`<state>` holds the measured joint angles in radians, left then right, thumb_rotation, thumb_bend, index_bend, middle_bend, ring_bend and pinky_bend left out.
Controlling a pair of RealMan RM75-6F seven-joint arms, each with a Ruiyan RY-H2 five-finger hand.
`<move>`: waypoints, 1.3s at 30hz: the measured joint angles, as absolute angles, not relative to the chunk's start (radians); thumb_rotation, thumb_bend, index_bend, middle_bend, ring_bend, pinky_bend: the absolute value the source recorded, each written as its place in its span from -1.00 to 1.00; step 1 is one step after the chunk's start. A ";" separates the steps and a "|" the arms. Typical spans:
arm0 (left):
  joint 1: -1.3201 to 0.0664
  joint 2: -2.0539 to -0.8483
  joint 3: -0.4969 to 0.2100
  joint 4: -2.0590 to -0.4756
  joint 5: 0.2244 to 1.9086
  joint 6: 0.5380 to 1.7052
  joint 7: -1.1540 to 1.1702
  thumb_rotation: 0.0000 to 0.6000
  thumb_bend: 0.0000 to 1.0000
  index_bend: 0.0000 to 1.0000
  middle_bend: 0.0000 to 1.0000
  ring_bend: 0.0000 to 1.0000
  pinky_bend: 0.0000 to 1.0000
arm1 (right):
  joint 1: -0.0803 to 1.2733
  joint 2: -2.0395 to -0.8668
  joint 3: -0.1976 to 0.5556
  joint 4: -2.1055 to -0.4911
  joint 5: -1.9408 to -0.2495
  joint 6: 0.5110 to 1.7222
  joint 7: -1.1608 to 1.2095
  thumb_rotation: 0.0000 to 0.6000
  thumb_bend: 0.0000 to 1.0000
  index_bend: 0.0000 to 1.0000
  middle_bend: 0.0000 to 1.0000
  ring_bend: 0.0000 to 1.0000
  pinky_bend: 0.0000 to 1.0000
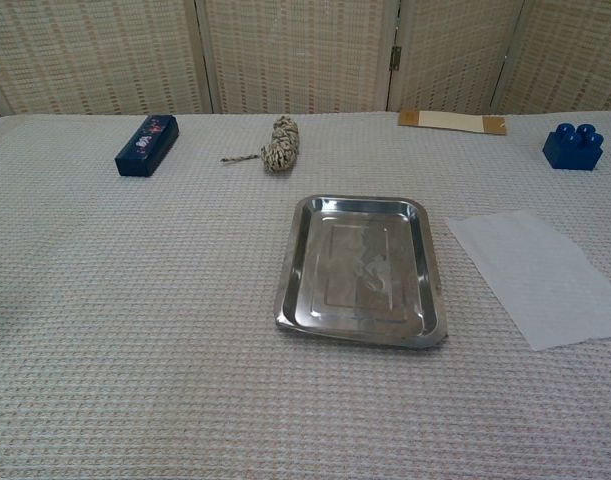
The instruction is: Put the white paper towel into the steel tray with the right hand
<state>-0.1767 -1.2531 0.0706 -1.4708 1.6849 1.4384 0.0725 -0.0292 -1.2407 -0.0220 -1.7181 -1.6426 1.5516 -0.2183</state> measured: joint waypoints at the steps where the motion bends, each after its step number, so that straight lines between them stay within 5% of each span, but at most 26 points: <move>1: -0.177 -1.253 0.071 -1.471 1.684 1.438 0.073 1.00 -0.15 -1.00 -1.00 -1.00 -1.00 | -0.029 -1.241 -0.022 -1.718 -1.642 1.552 -0.219 1.00 -0.45 -1.00 -1.00 -1.00 -1.00; 10: -0.183 -1.258 0.077 -1.479 1.695 1.429 0.063 1.00 -0.16 -1.00 -1.00 -1.00 -1.00 | -0.026 -1.235 -0.023 -1.702 -1.668 1.563 -0.209 1.00 -0.45 -0.99 -1.00 -1.00 -1.00; 18: -0.200 -1.257 0.074 -1.479 1.691 1.408 0.030 1.00 -0.16 -1.00 -1.00 -1.00 -1.00 | 0.011 -1.237 -0.007 -1.607 -1.687 1.544 -0.155 1.00 -0.45 -0.55 -1.00 -1.00 -1.00; 24: -0.208 -1.264 0.084 -1.486 1.708 1.395 0.035 1.00 -0.15 -1.00 -1.00 -1.00 -1.00 | 0.045 -1.261 -0.010 -1.500 -1.691 1.489 -0.147 1.00 -0.45 -0.49 -1.00 -1.00 -1.00; 39: -0.186 -1.235 0.074 -1.498 1.662 1.414 0.037 1.00 -0.16 -1.00 -1.00 -1.00 -1.00 | 0.104 -1.451 -0.006 -1.223 -1.625 1.377 -0.042 1.00 -0.45 -0.37 -1.00 -1.00 -1.00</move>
